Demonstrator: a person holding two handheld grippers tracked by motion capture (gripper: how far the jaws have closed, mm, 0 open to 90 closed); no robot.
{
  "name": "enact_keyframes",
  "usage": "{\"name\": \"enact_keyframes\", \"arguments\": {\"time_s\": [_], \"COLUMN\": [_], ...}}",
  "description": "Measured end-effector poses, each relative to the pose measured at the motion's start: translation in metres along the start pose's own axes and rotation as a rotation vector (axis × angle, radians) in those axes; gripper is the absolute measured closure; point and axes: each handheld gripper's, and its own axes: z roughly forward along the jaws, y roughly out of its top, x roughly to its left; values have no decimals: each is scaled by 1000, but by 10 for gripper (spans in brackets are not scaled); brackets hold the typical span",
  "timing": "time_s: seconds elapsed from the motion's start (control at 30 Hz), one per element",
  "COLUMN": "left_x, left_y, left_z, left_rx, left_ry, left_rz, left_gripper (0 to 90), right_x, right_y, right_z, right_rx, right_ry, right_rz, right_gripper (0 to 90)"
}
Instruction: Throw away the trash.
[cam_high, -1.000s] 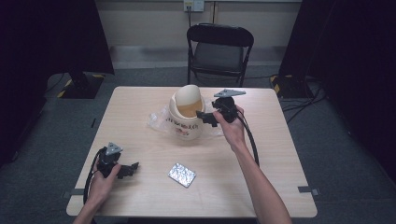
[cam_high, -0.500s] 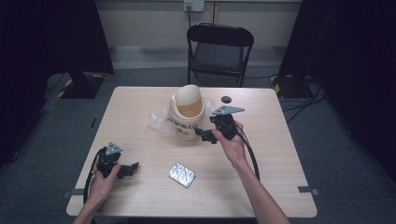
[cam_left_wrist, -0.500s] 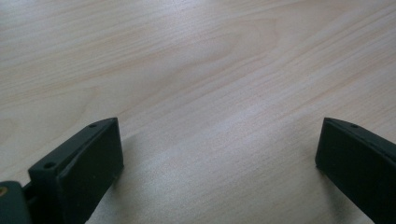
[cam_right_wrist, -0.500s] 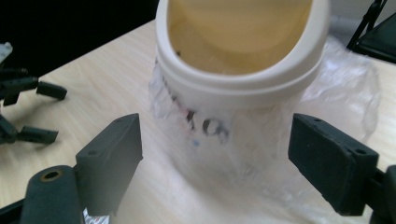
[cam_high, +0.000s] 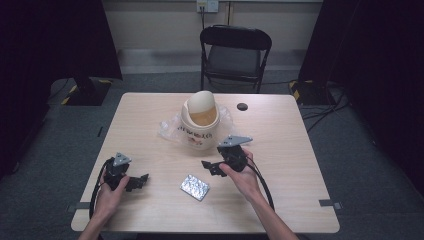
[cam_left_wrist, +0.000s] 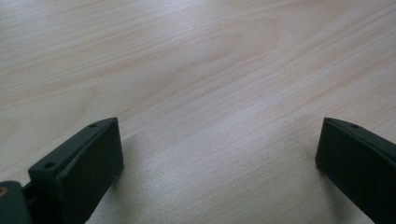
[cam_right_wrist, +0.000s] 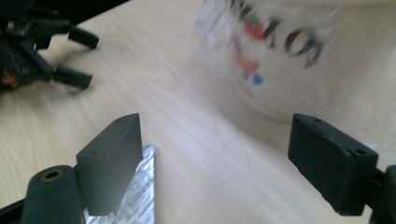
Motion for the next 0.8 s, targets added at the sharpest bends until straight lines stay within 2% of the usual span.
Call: {"name": "enact_keyframes", "arguments": {"time_s": [0.23,0.43,0.6,0.8], "left_x": [0,0,0,0], "left_y": [0,0,0,0], "left_z": [0,0,0,0], "left_rx": [0,0,0,0], "left_ry": [0,0,0,0], "left_rz": [0,0,0,0], "left_gripper": [3,3,3,2], "right_x": [21,36,45,53], "right_y": [-25,-39,-46,-50], "right_z": [6,12,18,28], "right_rx": [39,60,82,112], "right_ry": [46,78,82,89], "right_rz": [-9,-23,-51,-77], "right_gripper": [191,227,251,228]}}
